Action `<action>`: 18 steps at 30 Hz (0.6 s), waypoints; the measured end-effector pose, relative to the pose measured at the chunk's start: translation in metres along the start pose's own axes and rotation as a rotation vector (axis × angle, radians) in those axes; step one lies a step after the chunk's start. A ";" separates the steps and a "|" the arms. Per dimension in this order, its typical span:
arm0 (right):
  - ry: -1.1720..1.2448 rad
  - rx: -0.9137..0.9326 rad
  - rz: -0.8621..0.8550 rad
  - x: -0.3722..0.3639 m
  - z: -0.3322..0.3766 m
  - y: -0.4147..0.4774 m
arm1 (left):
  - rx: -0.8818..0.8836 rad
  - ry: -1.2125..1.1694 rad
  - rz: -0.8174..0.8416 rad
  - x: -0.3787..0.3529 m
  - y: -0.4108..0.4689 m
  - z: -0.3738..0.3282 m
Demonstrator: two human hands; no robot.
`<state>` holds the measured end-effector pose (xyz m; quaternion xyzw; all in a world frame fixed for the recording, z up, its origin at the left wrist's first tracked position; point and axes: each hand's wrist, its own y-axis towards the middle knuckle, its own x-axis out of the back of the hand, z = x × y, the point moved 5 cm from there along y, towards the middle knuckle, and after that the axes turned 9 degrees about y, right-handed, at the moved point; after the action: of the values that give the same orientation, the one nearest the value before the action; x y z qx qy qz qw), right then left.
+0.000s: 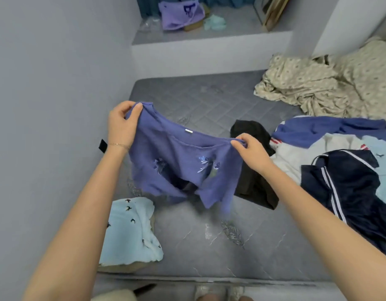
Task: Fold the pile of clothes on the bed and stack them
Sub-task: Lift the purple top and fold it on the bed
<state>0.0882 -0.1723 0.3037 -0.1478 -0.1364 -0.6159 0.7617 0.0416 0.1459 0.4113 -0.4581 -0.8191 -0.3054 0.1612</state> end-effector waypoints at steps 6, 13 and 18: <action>0.211 0.072 -0.227 0.046 0.083 0.002 | -0.039 -0.042 -0.104 0.046 0.016 -0.048; 0.266 0.396 -0.320 0.085 0.173 -0.012 | -0.093 -0.044 -0.185 0.071 0.016 -0.098; 0.258 0.553 -0.356 0.122 0.228 -0.024 | -0.146 -0.146 -0.268 0.100 0.018 -0.130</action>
<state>0.0833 -0.1966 0.5621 0.1692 -0.2244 -0.6925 0.6644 0.0017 0.1337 0.5711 -0.3762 -0.8580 -0.3487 0.0253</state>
